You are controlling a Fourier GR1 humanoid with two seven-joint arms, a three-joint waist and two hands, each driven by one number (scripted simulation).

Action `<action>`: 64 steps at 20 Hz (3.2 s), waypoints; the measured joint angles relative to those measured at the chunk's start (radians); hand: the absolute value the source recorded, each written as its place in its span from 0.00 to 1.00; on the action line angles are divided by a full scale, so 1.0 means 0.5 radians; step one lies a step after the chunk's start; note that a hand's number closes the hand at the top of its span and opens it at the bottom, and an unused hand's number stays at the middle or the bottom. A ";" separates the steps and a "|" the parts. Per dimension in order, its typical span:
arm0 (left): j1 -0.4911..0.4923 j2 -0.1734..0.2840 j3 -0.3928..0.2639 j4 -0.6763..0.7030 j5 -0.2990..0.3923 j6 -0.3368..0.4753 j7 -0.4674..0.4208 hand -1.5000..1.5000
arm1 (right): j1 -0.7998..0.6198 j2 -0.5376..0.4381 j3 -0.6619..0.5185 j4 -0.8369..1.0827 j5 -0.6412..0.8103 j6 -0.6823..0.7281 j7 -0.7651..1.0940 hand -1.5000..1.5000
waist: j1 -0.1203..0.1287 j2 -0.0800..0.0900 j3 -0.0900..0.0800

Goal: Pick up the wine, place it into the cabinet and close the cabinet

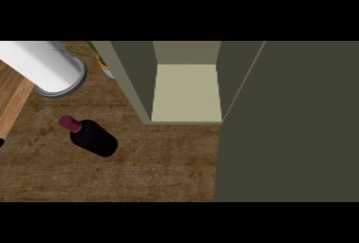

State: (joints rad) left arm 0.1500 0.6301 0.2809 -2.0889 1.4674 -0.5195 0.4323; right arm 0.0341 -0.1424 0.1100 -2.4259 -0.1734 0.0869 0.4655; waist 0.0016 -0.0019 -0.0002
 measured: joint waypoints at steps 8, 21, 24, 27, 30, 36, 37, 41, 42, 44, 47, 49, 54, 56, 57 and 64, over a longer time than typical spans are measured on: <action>-0.174 0.055 0.150 0.210 0.046 0.061 0.120 0.00 | -0.021 0.006 -0.005 -0.020 0.020 -0.011 0.041 0.00 | -0.014 0.001 0.000; -0.462 0.026 0.219 0.791 -0.170 -0.173 0.218 0.00 | -0.114 0.014 -0.019 -0.070 0.043 -0.045 0.171 0.00 | -0.021 0.003 0.000; -0.487 -0.012 0.196 0.880 -0.252 -0.215 0.222 0.00 | -0.127 -0.004 -0.071 -0.088 0.035 -0.042 0.209 0.00 | -0.023 0.002 0.000; -0.559 -0.026 0.175 1.058 -0.294 -0.306 0.239 0.00 | -0.110 0.010 -0.073 -0.087 0.040 -0.029 0.194 0.00 | -0.027 0.003 0.000; -0.619 -0.060 0.143 1.163 -0.383 -0.342 0.240 0.00 | -0.069 0.019 -0.072 -0.094 0.041 -0.001 0.161 0.00 | -0.031 0.003 0.000; -0.706 -0.156 0.082 1.392 -0.585 -0.502 0.203 0.00 | -0.123 0.014 -0.081 -0.100 0.045 0.000 0.227 0.00 | -0.029 0.004 0.000; -0.725 -0.169 0.078 1.438 -0.624 -0.530 0.191 0.00 | -0.121 0.024 -0.063 -0.100 0.050 0.000 0.226 0.00 | -0.029 0.004 0.000; -0.773 -0.242 0.063 1.614 -0.775 -0.643 0.122 0.00 | -0.119 0.027 -0.082 -0.105 0.052 0.008 0.238 0.00 | -0.030 0.004 0.000; -0.782 -0.270 0.062 1.633 -0.829 -0.648 0.096 0.00 | -0.115 0.034 -0.069 -0.103 0.056 0.014 0.226 0.00 | -0.028 0.004 0.000; -0.813 -0.310 0.082 1.704 -0.953 -0.678 0.022 0.00 | -0.132 0.044 -0.067 -0.098 0.061 0.011 0.229 0.00 | -0.029 0.005 -0.001; -0.834 -0.383 0.108 1.781 -1.154 -0.717 -0.113 0.00 | -0.158 0.058 -0.037 -0.109 0.069 -0.020 0.280 0.00 | -0.029 0.004 -0.001; -0.868 -0.399 0.140 1.884 -1.255 -0.761 -0.202 0.00 | -0.158 0.062 -0.054 -0.095 0.075 0.002 0.247 0.00 | -0.029 0.006 -0.001; -0.957 -0.420 0.187 2.163 -1.534 -0.885 -0.449 0.00 | -0.197 0.069 -0.035 -0.103 0.084 -0.010 0.288 0.00 | -0.035 0.008 -0.002; -0.974 -0.411 0.201 2.261 -1.624 -0.929 -0.537 0.00 | -0.200 0.071 -0.038 -0.105 0.086 -0.007 0.291 0.00 | -0.034 0.008 -0.002; -0.992 -0.411 0.205 2.304 -1.676 -0.942 -0.580 0.00 | -0.211 0.070 -0.039 -0.111 0.085 -0.014 0.304 0.00 | -0.037 0.008 -0.002; -1.030 -0.472 0.174 2.504 -2.049 -0.976 -0.906 0.00 | -0.183 0.085 -0.051 -0.110 0.095 0.011 0.277 0.00 | -0.037 0.009 -0.002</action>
State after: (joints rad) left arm -0.3653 0.3940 0.3681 -0.8371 0.4428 -1.0078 -0.0205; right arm -0.0576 -0.0999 0.0846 -2.4810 -0.1258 0.0925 0.6038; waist -0.0171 0.0025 -0.0013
